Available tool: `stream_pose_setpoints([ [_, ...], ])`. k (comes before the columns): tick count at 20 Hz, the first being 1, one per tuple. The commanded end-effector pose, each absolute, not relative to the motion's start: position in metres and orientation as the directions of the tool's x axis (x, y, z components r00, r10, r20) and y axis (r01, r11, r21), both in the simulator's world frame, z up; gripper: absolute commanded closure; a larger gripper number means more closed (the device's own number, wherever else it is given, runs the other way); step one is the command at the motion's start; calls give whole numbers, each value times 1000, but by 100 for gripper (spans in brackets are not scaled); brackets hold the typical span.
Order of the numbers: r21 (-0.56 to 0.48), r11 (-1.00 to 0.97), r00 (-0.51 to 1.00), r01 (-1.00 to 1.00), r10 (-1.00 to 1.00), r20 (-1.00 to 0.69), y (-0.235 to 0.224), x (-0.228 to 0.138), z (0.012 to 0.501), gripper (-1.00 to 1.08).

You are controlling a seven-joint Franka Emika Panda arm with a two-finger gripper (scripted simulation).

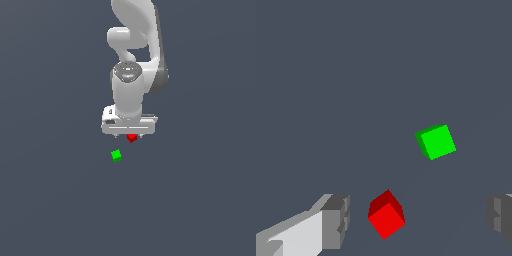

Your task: Stack the red cube on top of the green cube.

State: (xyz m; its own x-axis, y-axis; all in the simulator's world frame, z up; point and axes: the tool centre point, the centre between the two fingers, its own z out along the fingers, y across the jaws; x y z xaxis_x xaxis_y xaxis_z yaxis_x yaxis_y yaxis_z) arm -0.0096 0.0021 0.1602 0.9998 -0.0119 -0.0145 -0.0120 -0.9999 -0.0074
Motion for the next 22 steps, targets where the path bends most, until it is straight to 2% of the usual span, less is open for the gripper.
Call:
stream_pose_setpoints([
  [1, -7, -1000, 1000, -12, -12, -14, 2, -10, 160, -92],
  [11, -7, -997, 997, 74, 75, -12, 9, -21, 148, -92],
  [22, -5, -937, 937, 350, 350, -5, 22, -62, 110, -92],
])
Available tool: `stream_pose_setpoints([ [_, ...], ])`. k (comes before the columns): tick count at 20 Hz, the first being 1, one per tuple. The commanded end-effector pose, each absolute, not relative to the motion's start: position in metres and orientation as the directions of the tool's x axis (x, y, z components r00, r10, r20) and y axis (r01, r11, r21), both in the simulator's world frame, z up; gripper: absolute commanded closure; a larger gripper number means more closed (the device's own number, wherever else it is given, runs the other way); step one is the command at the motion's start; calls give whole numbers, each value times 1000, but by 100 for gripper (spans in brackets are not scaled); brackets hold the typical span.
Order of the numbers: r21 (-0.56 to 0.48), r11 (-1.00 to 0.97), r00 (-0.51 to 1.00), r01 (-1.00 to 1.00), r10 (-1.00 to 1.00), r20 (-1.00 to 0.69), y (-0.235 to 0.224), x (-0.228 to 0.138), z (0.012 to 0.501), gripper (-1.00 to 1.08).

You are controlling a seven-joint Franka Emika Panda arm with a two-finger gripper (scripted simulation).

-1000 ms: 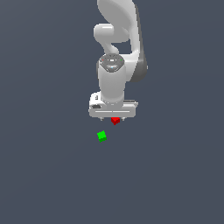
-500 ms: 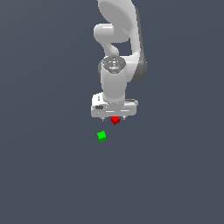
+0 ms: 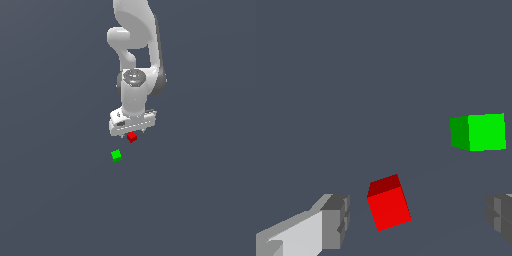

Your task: Stack the red cube on top of the green cube.

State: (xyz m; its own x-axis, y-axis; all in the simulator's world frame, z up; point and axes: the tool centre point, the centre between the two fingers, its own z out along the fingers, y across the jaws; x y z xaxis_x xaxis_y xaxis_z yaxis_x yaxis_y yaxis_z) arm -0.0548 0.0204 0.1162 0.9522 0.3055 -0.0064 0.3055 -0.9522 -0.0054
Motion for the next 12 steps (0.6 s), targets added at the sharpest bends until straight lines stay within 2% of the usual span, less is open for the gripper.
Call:
stream_pose_setpoints([
  [1, -5, -926, 926, 377, 377, -5, 23, -66, 106, -92],
  [12, -2, -825, 825, 565, 565, 0, 22, -98, 76, -92],
])
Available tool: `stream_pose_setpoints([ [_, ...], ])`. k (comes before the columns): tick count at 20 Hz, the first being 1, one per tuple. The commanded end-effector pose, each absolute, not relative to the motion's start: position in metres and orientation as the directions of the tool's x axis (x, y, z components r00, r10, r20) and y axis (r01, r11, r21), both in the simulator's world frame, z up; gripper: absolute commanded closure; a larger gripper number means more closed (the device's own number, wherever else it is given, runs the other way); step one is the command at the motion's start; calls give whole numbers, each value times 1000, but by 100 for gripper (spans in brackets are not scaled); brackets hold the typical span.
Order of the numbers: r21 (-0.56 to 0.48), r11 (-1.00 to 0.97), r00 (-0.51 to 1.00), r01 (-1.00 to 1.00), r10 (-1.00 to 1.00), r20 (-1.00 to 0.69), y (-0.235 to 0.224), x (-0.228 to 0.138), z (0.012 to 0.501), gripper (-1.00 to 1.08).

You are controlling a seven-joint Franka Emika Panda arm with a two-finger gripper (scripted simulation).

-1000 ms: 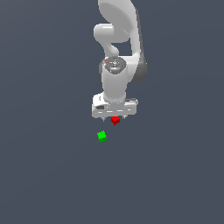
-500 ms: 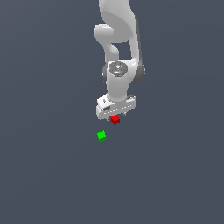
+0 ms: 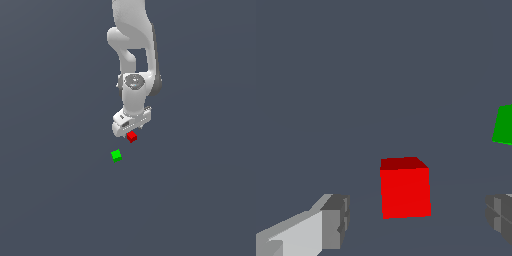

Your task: Stack the red cube on top of the green cube.

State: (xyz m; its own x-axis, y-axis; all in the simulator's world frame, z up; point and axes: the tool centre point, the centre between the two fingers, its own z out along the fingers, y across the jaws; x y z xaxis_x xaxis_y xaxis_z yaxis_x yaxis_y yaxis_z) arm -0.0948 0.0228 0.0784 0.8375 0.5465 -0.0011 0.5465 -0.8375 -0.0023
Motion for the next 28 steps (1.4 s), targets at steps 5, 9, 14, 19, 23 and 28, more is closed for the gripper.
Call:
stream_pose_setpoints([
  [5, -1, -807, 807, 591, 591, 0, 21, -102, 71, -92],
  [9, -1, -808, 808, 589, 589, 0, 21, -102, 70, -92],
  [14, -1, -808, 808, 590, 590, 0, 21, -103, 60, -92],
  [19, 0, -806, 806, 592, 592, 0, 21, -103, 37, -92],
  [23, 0, -806, 806, 592, 592, 0, 20, -103, 24, -92],
  [28, 0, -805, 805, 593, 593, 0, 21, -103, 20, 108],
])
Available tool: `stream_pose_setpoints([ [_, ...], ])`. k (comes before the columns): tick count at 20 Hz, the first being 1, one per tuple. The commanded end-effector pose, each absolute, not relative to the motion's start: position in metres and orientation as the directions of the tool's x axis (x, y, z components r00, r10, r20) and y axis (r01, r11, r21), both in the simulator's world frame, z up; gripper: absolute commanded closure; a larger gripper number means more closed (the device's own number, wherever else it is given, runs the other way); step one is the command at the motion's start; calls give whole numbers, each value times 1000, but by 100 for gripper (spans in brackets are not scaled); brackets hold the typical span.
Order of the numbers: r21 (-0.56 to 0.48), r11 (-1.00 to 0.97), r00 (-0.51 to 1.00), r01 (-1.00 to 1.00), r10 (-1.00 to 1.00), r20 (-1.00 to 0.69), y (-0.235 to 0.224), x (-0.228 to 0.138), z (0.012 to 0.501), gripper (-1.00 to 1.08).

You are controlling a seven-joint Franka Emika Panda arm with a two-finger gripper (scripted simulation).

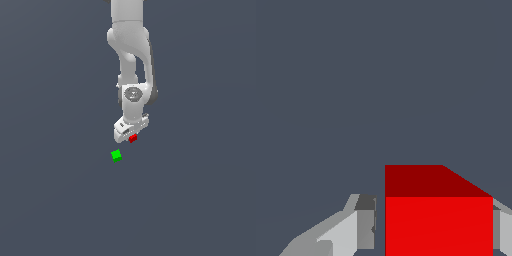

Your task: Stack the red cube on top of the green cube.

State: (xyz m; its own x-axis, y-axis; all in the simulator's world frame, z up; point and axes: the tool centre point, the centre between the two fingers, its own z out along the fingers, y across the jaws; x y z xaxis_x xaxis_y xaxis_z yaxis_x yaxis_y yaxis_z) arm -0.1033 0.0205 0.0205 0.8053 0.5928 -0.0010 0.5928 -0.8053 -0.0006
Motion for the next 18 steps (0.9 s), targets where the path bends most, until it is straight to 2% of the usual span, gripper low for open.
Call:
stream_pose_setpoints([
  [1, 0, -805, 805, 593, 593, 0, 21, -103, 20, 108],
  [18, 1, -806, 806, 593, 593, 0, 20, -103, 36, 108],
])
